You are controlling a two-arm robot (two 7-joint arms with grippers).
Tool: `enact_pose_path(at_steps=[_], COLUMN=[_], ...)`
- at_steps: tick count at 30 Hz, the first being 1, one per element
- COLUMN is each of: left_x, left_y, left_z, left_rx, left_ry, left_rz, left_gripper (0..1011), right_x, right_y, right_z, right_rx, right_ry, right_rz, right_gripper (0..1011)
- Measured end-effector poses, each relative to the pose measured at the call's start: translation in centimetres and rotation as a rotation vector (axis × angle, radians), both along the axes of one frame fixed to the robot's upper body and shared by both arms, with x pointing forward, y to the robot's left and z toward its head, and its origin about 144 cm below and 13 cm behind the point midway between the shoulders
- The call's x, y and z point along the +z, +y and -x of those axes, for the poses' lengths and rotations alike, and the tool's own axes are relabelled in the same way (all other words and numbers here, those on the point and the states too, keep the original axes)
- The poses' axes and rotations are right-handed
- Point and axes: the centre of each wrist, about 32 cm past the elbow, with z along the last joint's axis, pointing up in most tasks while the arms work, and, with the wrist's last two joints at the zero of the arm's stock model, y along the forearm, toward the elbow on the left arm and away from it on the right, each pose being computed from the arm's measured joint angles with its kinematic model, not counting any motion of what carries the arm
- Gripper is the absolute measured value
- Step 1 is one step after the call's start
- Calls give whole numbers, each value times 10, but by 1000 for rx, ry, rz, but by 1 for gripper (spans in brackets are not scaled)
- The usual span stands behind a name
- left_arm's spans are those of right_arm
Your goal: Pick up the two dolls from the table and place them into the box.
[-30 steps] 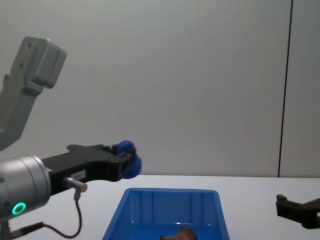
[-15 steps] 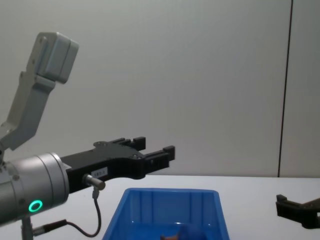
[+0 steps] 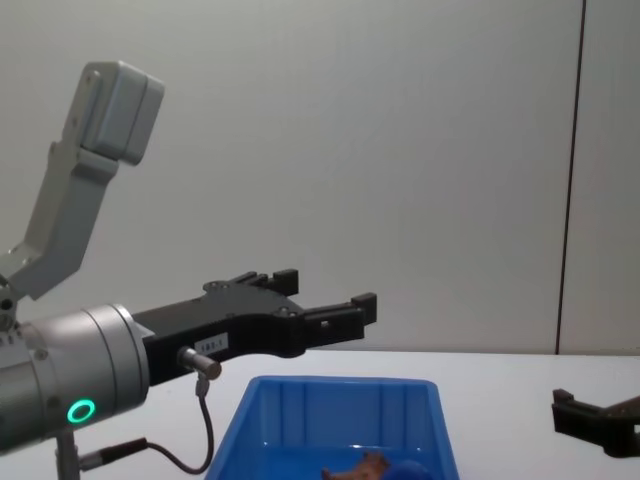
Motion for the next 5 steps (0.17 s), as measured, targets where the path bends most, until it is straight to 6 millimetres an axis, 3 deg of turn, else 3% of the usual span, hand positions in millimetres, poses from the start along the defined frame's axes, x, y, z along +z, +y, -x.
enact_pose_path(at_steps=[5], left_x=[0], left_y=[0], left_z=[0], left_rx=[-6], left_ry=[0], left_rz=[2], left_gripper=[1001], right_x=[0], right_y=[0], right_z=[0], right_rx=[0], right_ry=[0], right_rz=[0], right_gripper=[1001])
